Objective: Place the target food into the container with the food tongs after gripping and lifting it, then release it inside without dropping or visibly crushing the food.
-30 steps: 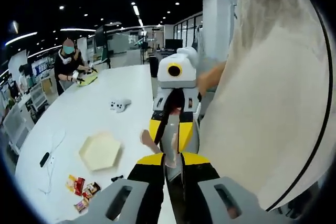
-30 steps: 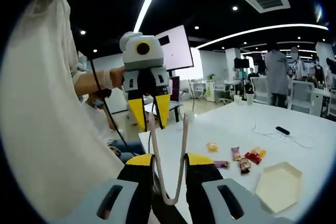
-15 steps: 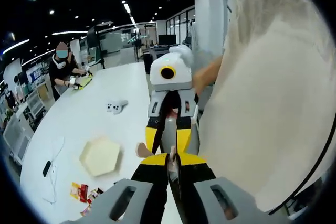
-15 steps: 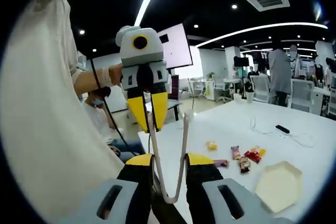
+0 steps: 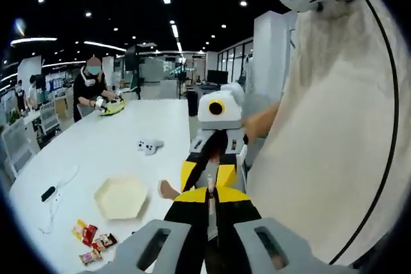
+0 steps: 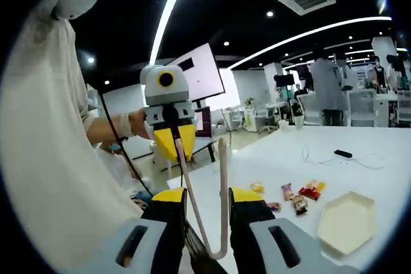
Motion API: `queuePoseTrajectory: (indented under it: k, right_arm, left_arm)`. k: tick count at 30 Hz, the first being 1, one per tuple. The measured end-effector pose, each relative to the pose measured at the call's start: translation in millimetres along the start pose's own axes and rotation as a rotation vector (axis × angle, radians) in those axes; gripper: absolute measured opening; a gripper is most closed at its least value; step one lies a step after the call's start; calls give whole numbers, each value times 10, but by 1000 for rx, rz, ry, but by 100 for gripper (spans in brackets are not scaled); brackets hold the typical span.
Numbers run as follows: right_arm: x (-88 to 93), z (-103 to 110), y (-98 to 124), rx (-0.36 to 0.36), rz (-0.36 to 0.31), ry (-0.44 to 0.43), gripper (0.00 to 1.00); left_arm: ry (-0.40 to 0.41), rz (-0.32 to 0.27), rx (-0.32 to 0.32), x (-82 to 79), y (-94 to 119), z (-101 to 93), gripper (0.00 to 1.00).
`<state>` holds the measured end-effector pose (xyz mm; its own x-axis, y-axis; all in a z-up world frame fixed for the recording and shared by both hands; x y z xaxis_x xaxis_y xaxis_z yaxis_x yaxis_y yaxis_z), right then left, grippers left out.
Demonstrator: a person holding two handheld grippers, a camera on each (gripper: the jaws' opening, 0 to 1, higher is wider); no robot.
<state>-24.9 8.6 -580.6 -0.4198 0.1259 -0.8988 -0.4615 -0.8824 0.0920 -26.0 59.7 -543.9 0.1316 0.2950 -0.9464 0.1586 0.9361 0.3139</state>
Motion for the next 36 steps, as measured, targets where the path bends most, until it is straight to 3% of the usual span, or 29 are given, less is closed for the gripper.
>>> queuePoseTrajectory:
  k: [6,8,13,16,22,25,30,33,36]
  right_arm:
    - [-289,-67,142,7,-169,-110,38]
    - [-425,-84,199,-8,-249,-168,41]
    - [-690,-156,301,-21,-403,-249,48]
    - [-776,-179,330,-25,-457,-277,50]
    - [-782,-109,192,-44,-450,-273,53]
    - [-800,-69,122,-59,-449,-282,60]
    - [-1046,56,-82,-119,-506,-278,64]
    - [-1123,84,-144,-138,-527,-284,64]
    - [-1194,118,-207,-153,-545,-282,65]
  left_arm:
    - [94,-168,-85,-88,166,111,0]
    - [136,-267,-113,-175,234,145,0]
    - [201,-427,-172,-281,357,208,0]
    - [232,-516,-204,-331,434,253,0]
    - [270,-700,-255,-462,536,353,0]
    - [268,-774,-267,-538,578,383,0]
    - [298,-983,-291,-715,728,555,0]
    - [323,-1076,-293,-766,823,617,0]
    - [328,-1107,-292,-769,827,632,0]
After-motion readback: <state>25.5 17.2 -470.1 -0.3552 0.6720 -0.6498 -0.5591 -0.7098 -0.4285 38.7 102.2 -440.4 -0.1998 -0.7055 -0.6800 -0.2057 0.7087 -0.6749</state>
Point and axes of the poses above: the point that each gripper's makers call its tool centre point, and the gripper's own axes: y roughly backward along the fingers, z roughly to its left, x roughly out of its underside, the point moved 2 cm from there along y, roughly backward along the fingers, and after that the axes turned 12 degrees about -y, right-handed, at the moved point
